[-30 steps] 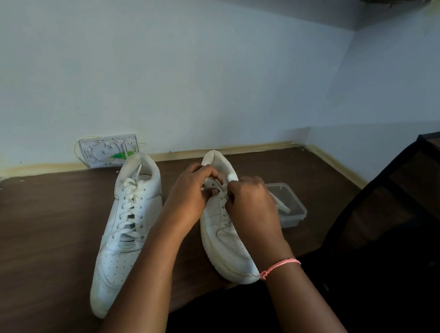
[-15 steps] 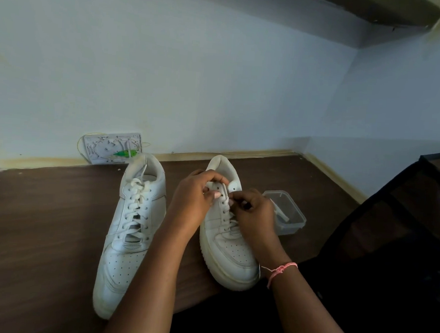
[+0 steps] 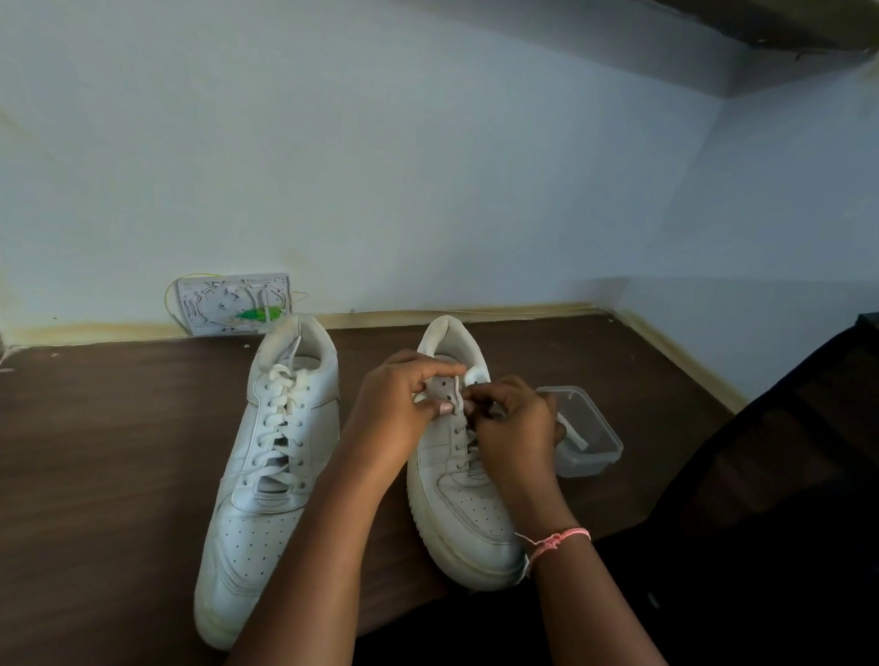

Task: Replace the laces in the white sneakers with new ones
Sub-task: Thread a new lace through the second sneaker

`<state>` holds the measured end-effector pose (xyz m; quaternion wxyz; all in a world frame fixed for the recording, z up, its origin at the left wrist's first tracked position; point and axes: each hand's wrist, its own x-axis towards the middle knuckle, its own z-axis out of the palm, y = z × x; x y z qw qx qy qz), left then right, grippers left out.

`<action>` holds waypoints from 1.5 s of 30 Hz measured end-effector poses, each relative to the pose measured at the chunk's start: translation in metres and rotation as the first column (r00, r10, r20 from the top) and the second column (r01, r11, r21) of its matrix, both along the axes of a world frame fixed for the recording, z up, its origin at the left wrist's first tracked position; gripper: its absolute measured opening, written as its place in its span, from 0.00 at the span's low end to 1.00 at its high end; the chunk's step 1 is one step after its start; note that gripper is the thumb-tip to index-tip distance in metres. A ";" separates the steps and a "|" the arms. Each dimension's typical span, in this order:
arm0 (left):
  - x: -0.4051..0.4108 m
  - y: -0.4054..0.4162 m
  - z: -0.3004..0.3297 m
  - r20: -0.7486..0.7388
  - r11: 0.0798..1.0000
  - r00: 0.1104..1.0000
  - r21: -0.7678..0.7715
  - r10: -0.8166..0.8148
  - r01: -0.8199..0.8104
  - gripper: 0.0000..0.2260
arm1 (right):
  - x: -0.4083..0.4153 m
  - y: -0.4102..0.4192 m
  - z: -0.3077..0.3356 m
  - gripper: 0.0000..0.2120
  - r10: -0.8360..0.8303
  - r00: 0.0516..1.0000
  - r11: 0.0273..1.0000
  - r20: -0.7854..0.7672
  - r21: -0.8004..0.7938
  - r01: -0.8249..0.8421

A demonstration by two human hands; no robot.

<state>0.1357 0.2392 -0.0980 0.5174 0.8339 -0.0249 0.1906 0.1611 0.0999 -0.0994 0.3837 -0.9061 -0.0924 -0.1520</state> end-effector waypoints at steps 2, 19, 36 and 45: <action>0.000 -0.001 -0.002 0.017 1.000 1.000 0.020 -0.005 0.005 0.20 | 0.001 -0.002 -0.004 0.11 0.055 0.998 0.998 -0.010 0.045 -0.054; -0.007 -0.001 -0.009 0.069 0.995 0.992 -0.015 0.102 -0.101 0.08 | 0.008 0.002 0.004 0.06 0.085 0.968 0.970 -0.238 0.240 -0.026; -0.035 0.048 0.040 0.060 0.902 0.907 -0.157 0.416 -0.403 0.05 | -0.075 -0.009 -0.005 0.48 -0.221 0.975 0.951 -0.036 -0.229 0.207; -0.067 0.058 0.057 0.054 0.614 0.682 0.388 0.729 -0.687 0.09 | -0.072 -0.013 -0.002 0.50 -0.205 0.977 0.953 -0.060 -0.240 0.186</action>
